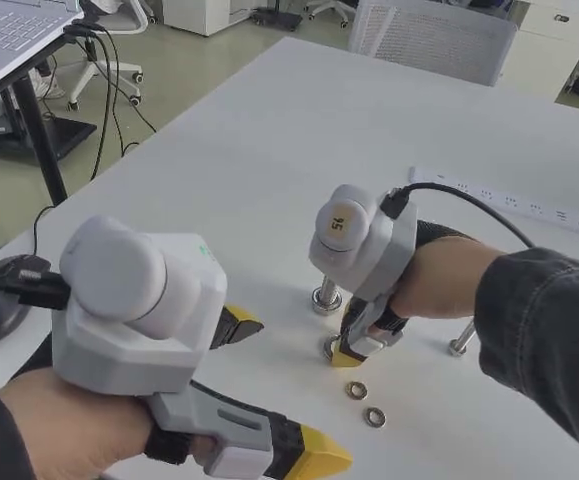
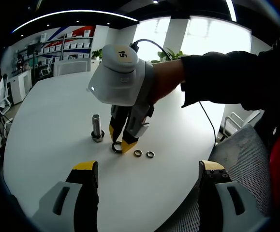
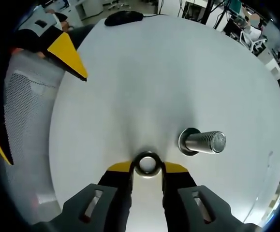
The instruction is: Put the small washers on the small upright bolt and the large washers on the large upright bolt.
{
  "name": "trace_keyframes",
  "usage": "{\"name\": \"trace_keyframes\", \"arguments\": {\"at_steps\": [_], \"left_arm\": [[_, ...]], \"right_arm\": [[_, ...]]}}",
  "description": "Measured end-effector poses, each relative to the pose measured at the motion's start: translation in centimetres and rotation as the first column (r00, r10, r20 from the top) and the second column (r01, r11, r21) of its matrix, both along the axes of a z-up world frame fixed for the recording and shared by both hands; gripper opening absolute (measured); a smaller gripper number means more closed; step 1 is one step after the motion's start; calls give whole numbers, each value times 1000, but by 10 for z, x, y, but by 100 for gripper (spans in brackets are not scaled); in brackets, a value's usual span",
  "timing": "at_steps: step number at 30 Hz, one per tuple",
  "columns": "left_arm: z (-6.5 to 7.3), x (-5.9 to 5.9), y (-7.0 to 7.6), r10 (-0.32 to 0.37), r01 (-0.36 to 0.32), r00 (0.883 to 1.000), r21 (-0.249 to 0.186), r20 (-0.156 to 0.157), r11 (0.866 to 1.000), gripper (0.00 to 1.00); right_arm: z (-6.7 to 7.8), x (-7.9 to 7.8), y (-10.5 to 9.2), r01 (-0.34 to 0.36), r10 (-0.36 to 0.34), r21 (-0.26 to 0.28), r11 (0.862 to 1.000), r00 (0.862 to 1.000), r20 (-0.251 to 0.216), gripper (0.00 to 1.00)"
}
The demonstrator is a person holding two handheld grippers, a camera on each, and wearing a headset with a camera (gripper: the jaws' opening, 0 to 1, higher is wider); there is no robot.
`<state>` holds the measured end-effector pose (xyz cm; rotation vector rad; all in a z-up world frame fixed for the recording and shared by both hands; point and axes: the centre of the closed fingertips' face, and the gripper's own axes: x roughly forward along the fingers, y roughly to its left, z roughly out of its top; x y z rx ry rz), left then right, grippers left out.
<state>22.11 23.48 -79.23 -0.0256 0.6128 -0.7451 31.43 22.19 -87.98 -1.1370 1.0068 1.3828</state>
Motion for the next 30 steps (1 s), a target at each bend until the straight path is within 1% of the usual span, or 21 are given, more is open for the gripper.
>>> {"name": "trace_keyframes", "arguments": {"at_steps": [9,14,21,26,30], "left_arm": [[0,0,-1,-5,5,1000,0,-1,1000,85],[0,0,-1,-10,10,1000,0,0,1000,85],[1,0,-2,-10,10,1000,-3,4,1000,85],[2,-1,-2,-10,10,1000,-4,6,1000,85],[1,-1,-1,-10,10,1000,-2,7,1000,85]], "right_arm": [[6,4,-6,7,-7,-6,1000,1000,-3,23],[9,6,-11,13,-13,-13,1000,1000,3,23],[21,7,-19,14,-13,-23,1000,1000,17,23],[36,9,-23,18,-17,-16,1000,999,28,23],[45,11,-25,17,-17,-11,1000,999,44,23]]}}
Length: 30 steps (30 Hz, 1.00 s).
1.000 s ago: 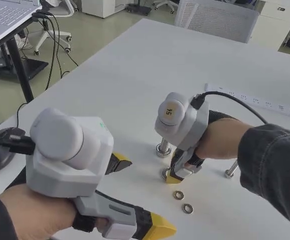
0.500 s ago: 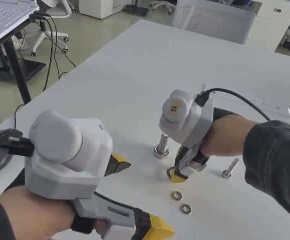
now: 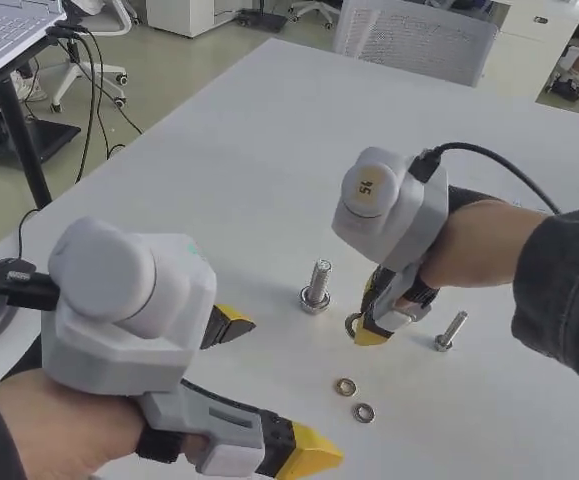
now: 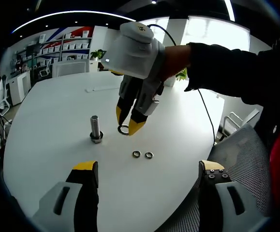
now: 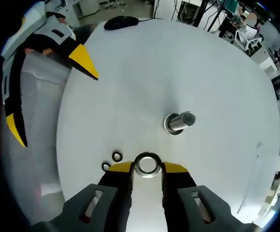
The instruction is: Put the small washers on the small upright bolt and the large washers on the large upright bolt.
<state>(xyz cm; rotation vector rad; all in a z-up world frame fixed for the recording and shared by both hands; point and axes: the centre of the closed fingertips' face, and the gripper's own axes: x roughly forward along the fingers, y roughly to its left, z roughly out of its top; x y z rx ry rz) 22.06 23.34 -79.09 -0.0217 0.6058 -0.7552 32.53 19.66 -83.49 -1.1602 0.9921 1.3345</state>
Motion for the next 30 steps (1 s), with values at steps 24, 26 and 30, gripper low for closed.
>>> {"name": "trace_keyframes", "arguments": {"at_steps": [24,26,30], "left_arm": [[0,0,1,4,-4,1000,-5,0,1000,85],[0,0,1,5,-5,1000,-6,0,1000,85],[0,-1,1,4,-4,1000,-4,-2,1000,85]], "right_arm": [[56,20,32,-59,54,55,997,994,91,23],[57,20,36,-66,60,58,996,994,90,23],[57,23,43,-81,76,51,995,993,92,23]]}}
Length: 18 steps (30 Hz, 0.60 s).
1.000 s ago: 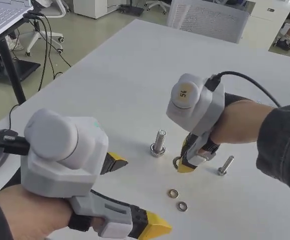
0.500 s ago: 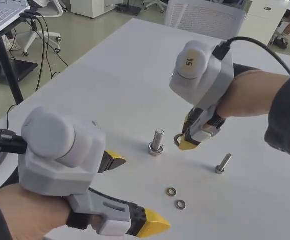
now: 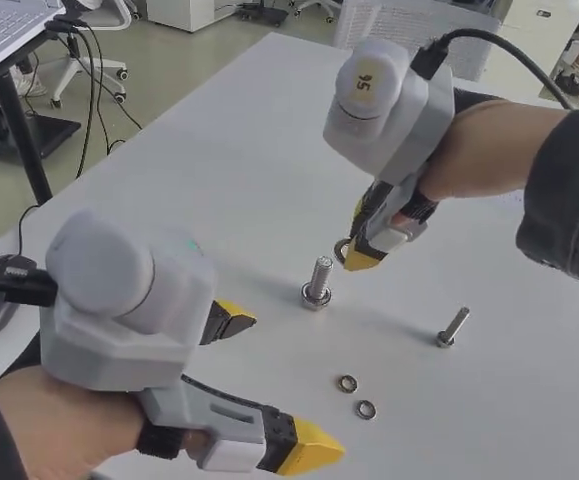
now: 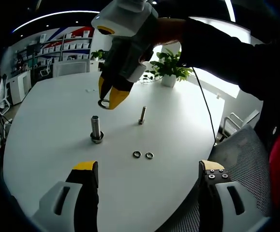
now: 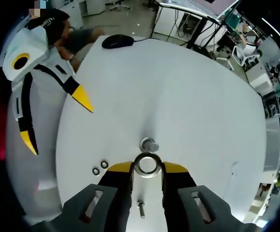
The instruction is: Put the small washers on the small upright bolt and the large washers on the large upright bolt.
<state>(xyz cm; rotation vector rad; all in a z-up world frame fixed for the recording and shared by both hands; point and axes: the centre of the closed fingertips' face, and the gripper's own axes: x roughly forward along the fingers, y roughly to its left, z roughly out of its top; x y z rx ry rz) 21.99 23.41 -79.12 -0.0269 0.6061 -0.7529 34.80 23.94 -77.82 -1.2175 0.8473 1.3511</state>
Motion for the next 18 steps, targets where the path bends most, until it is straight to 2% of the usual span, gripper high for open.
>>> {"name": "trace_keyframes", "arguments": {"at_steps": [9,18], "left_arm": [[0,0,2,6,-6,1000,-6,-5,1000,85],[-1,0,2,9,-9,1000,-7,-9,1000,85]], "right_arm": [[-8,9,13,-26,26,-20,999,1000,-10,23],[-16,8,16,-45,44,-40,998,999,-32,23]]}}
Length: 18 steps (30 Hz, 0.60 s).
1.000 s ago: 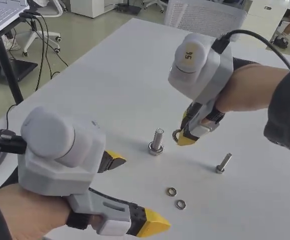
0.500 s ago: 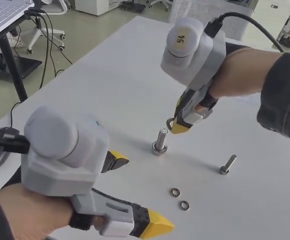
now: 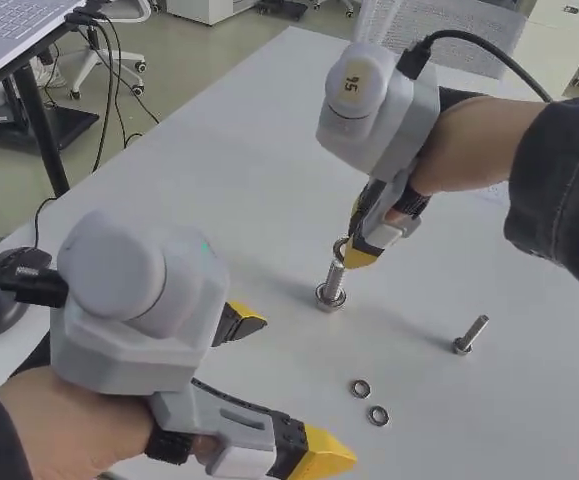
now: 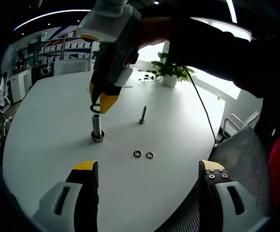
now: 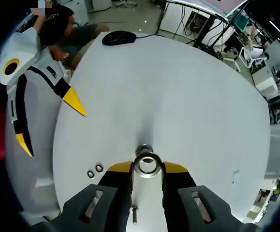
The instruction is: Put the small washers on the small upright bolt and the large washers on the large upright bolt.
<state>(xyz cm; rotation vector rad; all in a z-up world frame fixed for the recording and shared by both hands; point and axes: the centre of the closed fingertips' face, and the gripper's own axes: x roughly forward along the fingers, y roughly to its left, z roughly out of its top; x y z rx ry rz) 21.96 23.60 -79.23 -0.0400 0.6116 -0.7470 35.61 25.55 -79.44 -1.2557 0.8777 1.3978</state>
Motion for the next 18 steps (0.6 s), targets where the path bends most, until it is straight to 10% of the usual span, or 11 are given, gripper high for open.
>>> {"name": "trace_keyframes", "arguments": {"at_steps": [18], "left_arm": [[-2,-1,1,5,-5,1000,-5,-4,1000,85]], "right_arm": [[-16,2,1,-6,5,-33,999,1000,-24,23]]}}
